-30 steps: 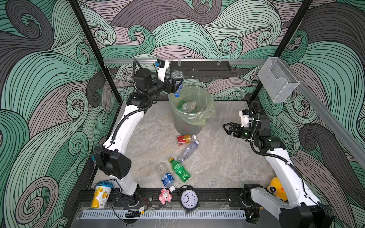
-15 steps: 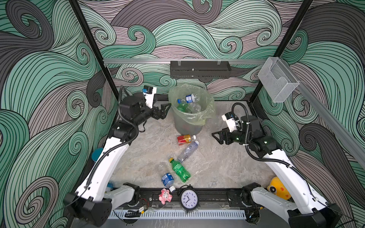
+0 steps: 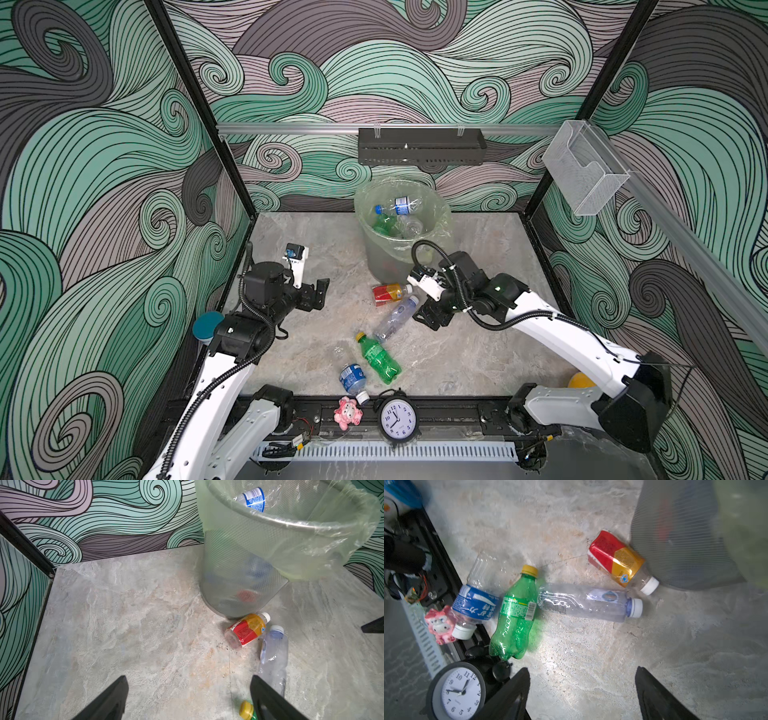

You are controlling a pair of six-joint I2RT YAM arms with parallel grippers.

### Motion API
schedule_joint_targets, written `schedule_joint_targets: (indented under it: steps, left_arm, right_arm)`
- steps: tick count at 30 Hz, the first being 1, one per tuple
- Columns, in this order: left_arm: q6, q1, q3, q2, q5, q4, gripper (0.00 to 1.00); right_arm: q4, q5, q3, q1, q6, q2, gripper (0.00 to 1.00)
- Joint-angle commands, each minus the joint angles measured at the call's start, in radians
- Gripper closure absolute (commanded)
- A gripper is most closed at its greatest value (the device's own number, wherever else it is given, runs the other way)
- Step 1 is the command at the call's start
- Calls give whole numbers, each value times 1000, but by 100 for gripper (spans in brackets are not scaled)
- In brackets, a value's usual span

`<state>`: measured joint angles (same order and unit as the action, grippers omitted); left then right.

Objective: Throw the plastic bottles in the bin
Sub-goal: Pick up the plastic bottle from the center of the table.

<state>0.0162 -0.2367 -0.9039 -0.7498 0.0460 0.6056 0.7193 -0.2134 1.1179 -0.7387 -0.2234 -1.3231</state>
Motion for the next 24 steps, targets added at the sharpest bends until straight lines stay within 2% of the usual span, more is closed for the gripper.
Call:
schedule_joint_targets:
  steps: [1, 4, 8, 14, 19, 24]
  left_arm:
    - [0, 7, -13, 39, -43, 19, 7]
    - [-13, 9, -26, 38, -41, 22, 7]
    - [-29, 8, -32, 36, -45, 34, 7]
    - [-42, 10, -15, 55, -54, 37, 7]
    - [-76, 11, -8, 72, -56, 46, 7]
    - [-84, 11, 4, 87, -47, 51, 7]
  right_arm:
    - [13, 21, 20, -33, -192, -57, 25]
    - [-14, 8, 25, -60, -373, -107, 26]
    - [-73, -15, 50, -60, -491, -182, 26]
    - [-16, -7, 158, -69, -560, -349, 19]
    - [-60, -6, 179, -77, -607, -418, 16]
    - [18, -14, 243, -85, -650, -492, 14]
